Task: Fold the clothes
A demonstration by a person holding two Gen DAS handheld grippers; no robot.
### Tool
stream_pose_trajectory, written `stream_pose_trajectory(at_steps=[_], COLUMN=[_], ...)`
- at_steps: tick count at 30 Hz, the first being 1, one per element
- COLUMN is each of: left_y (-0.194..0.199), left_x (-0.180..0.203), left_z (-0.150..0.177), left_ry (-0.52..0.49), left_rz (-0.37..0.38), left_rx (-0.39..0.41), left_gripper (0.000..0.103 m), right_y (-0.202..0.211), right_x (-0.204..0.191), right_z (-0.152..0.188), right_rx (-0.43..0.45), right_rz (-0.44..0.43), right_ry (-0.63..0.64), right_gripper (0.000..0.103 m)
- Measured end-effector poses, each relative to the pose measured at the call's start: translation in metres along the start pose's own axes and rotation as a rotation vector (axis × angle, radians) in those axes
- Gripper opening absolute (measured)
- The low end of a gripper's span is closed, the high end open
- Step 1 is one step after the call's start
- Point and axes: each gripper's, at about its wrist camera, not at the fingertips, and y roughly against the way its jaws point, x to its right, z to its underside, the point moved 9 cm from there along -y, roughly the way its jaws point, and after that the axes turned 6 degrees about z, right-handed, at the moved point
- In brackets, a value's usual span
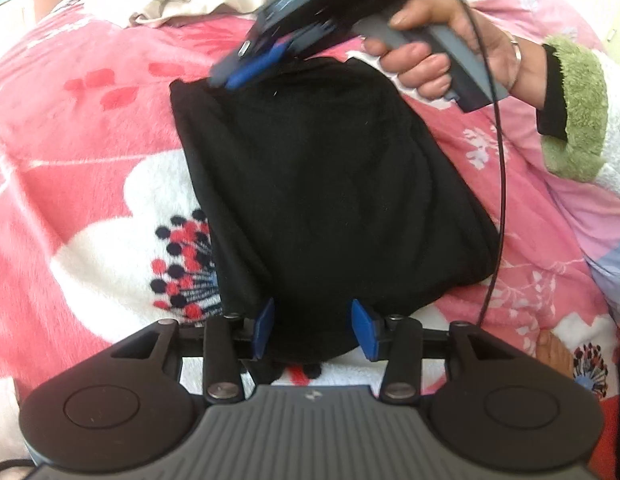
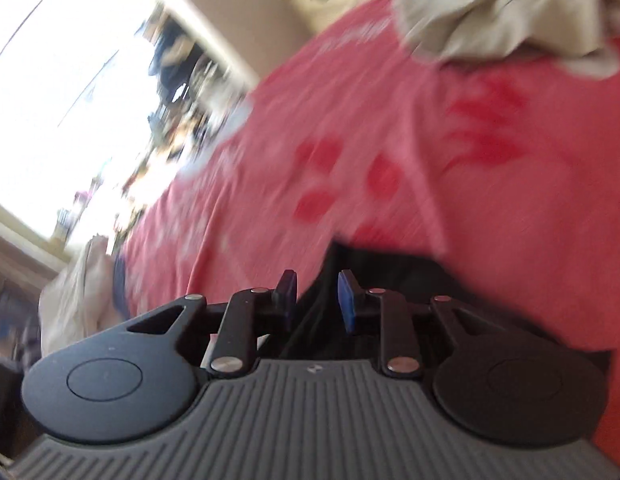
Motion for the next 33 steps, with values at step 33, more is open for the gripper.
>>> stream_pose_trajectory(at_steps=[33], left_y=[0.012], left_x=[-0.031], left_z=[0.015], left_ry=[0.141], left_rz=[-0.065], left_rx=[0.081], left_gripper=[0.046], right_y=[0.064], right_x=[-0.008], right_z=[0.150], right_rx=[-0.116], right_rz=[0.328], right_ry=[0.317], right_gripper=[0.004])
